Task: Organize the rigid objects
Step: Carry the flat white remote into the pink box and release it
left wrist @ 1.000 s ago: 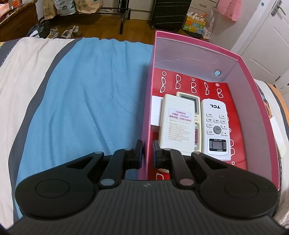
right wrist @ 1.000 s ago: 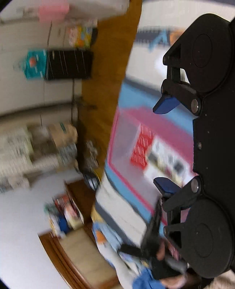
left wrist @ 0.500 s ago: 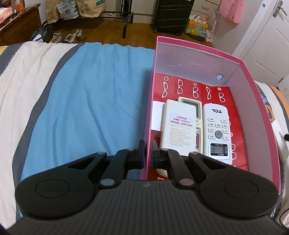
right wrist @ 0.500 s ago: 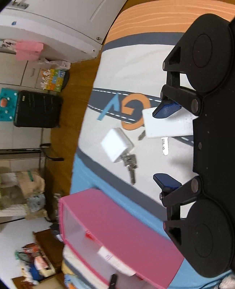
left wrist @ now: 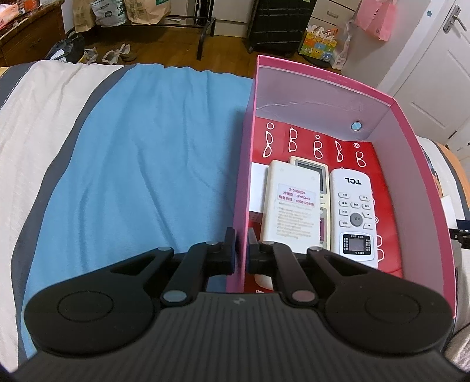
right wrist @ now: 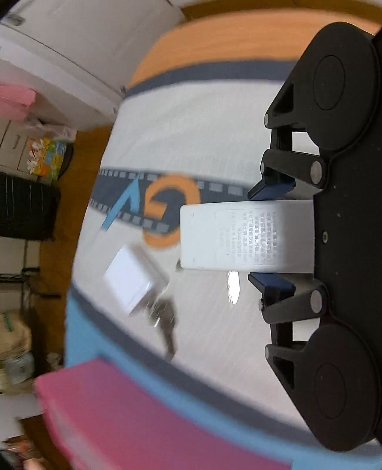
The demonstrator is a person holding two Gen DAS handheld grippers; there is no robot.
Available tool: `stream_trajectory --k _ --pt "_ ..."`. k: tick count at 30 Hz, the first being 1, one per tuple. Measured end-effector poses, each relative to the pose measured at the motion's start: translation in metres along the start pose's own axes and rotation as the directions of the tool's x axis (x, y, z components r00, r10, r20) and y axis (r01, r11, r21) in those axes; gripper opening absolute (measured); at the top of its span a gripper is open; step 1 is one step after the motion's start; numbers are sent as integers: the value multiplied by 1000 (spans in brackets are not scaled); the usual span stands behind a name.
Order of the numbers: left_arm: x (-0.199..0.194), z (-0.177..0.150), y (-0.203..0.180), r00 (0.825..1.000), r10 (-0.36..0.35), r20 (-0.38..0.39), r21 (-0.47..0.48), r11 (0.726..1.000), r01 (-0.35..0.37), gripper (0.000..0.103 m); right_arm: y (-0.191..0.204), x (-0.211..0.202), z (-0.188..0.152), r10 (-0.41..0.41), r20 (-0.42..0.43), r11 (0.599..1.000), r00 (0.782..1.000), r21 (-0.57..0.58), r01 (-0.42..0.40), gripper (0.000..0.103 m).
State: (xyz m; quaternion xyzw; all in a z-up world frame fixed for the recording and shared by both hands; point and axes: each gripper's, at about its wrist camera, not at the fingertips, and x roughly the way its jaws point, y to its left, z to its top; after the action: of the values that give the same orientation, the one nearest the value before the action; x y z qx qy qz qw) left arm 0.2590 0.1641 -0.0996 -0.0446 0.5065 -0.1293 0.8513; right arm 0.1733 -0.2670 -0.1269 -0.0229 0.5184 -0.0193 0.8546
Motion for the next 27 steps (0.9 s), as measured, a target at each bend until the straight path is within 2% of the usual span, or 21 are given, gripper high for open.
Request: stream_trajectory --k 2,6,10,13,14,18,21,23,25,27 --pt "0 0 0 1000 -1 -1 -2 1000 1 6 2 -4 0 63 22 997 998 36 -64 57" --pt "-1 0 0 1000 -2 -1 -4 1000 2 6 -1 -6 2 205 62 969 977 127 -211 57" --pt "-1 1 0 1000 -3 -1 -6 1000 3 6 -16 -14 5 357 152 896 922 223 -384 58" --pt "0 1 -1 1000 4 1 -10 1000 -4 6 -21 -20 7 434 206 843 877 250 -476 58" --pt "0 2 -2 1000 9 0 -20 1000 -9 6 -21 -23 8 447 213 835 869 248 -491 58" --pt "0 0 0 1000 8 3 -28 1000 -8 6 -6 -35 11 506 249 810 826 193 -554 58" --pt "0 1 0 1000 6 1 -33 999 -6 6 17 -54 16 507 291 826 811 106 -554 58" --pt "1 1 -2 1000 12 0 -16 1000 -12 6 36 -67 23 533 319 816 783 51 -576 58" --pt "2 1 0 1000 7 -4 -19 1000 -8 6 61 -79 34 576 331 798 747 -30 -602 58" --pt "2 2 2 1000 -7 -10 -27 1000 7 6 98 -91 47 603 301 796 739 -158 -584 58"
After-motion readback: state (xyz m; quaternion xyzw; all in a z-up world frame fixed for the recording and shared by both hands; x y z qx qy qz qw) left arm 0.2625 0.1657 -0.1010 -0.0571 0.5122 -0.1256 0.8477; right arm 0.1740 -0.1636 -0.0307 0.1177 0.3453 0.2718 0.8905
